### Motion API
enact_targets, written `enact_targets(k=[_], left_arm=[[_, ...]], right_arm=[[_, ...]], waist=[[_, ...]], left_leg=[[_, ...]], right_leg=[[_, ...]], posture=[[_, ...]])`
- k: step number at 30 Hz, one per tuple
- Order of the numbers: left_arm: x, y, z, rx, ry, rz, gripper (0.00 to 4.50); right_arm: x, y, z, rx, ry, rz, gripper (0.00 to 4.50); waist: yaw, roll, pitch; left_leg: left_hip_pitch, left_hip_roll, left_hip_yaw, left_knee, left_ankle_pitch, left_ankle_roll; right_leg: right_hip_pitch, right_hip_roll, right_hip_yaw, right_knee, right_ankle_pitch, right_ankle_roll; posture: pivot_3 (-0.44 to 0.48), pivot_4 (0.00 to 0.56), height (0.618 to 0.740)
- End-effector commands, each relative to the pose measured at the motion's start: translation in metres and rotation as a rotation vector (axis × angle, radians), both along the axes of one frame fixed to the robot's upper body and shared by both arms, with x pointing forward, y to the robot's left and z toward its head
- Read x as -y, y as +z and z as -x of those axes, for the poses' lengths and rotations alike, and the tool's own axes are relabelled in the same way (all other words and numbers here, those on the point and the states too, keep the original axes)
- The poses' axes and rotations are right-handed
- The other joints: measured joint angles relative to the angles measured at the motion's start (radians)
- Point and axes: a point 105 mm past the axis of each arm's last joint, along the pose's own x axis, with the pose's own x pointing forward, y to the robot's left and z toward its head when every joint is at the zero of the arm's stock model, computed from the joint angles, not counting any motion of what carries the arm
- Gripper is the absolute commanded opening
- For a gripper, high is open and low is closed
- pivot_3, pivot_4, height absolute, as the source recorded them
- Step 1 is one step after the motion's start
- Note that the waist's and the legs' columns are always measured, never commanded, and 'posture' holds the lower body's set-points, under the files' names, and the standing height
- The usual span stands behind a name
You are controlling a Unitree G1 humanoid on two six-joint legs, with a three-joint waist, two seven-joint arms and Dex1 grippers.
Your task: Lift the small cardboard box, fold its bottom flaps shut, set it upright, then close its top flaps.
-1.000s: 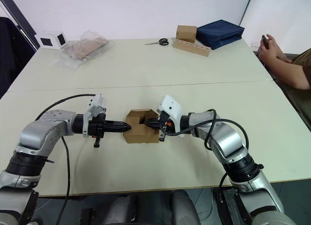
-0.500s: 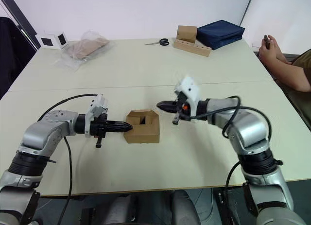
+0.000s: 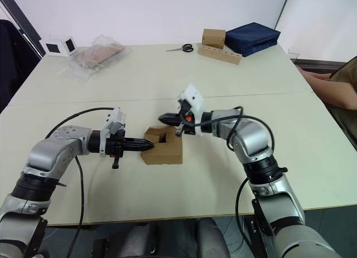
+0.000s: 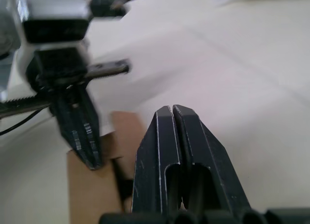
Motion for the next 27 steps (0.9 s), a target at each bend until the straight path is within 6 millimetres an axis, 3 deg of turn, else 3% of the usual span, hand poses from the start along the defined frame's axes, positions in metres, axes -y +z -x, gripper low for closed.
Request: enact_targets(k=[1, 12, 19, 22, 27], left_arm=[[-0.002, 0.001, 0.0, 0.016, 0.011, -0.016, 0.01], [-0.018, 0.016, 0.006, 0.043, 0.015, -0.043, 0.01], [-0.038, 0.031, 0.008, 0.068, 0.04, -0.072, 0.01], [-0.034, 0.038, -0.002, 0.088, 0.055, -0.048, 0.01], [-0.008, 0.045, -0.026, 0.117, 0.044, 0.013, 0.01]], right_arm=[[0.0, 0.005, 0.006, 0.028, 0.035, -0.006, 0.0], [0.003, -0.026, 0.016, -0.014, 0.047, 0.06, 0.0], [0.004, -0.029, 0.013, -0.002, 0.04, 0.065, 0.0], [0.003, -0.026, 0.012, 0.012, 0.043, 0.067, 0.0], [0.001, -0.019, 0.018, 0.038, 0.057, 0.067, 0.0]], waist=[[-0.001, 0.0, 0.0], [-0.003, 0.0, 0.0], [-0.001, 0.0, 0.0], [0.001, 0.0, 0.0], [0.001, 0.0, 0.0]], left_leg=[[0.0, 0.0, 0.0, 0.0, 0.0, 0.0], [0.0, 0.0, 0.0, 0.0, 0.0, 0.0], [0.0, 0.0, 0.0, 0.0, 0.0, 0.0], [0.0, 0.0, 0.0, 0.0, 0.0, 0.0], [0.0, 0.0, 0.0, 0.0, 0.0, 0.0]], right_leg=[[0.0, 0.0, 0.0, 0.0, 0.0, 0.0], [0.0, 0.0, 0.0, 0.0, 0.0, 0.0], [0.0, 0.001, 0.0, 0.0, 0.0, 0.0], [0.0, 0.0, 0.0, 0.0, 0.0, 0.0], [0.001, 0.0, -0.001, 0.0, 0.0, 0.0]], posture=[[0.0, 0.15, 0.74], [0.0, 0.15, 0.74], [0.0, 0.15, 0.74], [0.0, 0.15, 0.74], [0.0, 0.15, 0.74]])
